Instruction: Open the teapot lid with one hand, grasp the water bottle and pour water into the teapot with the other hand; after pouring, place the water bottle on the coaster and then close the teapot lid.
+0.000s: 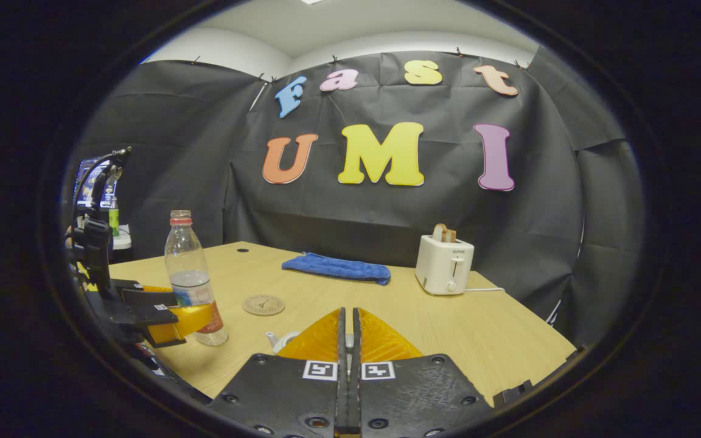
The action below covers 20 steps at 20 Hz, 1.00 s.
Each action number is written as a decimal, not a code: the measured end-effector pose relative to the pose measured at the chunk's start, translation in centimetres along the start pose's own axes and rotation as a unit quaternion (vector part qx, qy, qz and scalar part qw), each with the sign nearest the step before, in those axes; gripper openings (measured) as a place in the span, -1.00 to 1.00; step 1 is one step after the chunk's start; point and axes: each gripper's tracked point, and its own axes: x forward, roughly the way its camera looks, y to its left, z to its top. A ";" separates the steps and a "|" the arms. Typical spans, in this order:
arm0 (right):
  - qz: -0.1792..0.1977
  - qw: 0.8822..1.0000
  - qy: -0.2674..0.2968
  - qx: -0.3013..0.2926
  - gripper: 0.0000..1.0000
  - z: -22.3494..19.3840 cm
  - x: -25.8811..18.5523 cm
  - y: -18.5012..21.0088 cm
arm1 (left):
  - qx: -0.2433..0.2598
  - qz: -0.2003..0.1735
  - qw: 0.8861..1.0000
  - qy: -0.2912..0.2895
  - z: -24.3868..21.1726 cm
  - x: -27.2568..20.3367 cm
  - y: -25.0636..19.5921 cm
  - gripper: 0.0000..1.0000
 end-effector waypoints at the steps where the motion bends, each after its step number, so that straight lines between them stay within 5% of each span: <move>1: 0.002 1.000 0.001 0.001 -1.00 -0.2 -0.1 0.0 | 0.001 0.003 1.000 0.004 -0.1 0.1 0.2 0.63; 7: 0.003 1.000 -0.004 0.014 -1.00 0.1 -0.9 -1.2 | 0.094 0.025 0.995 -0.026 3.2 -1.2 0.8 0.55; 11: 0.002 1.000 -0.006 0.022 -1.00 0.2 -1.7 -2.6 | 0.221 0.068 0.972 -0.026 4.7 -1.1 3.0 0.53; 15: -0.004 1.000 -0.003 0.023 -1.00 -0.4 -2.6 -4.1 | 0.352 0.066 0.934 0.007 3.8 -1.1 3.2 0.51; 20: -0.007 1.000 0.000 0.024 -1.00 -1.0 -3.5 -5.2 | 0.514 0.078 0.853 0.039 2.8 -0.9 3.2 0.49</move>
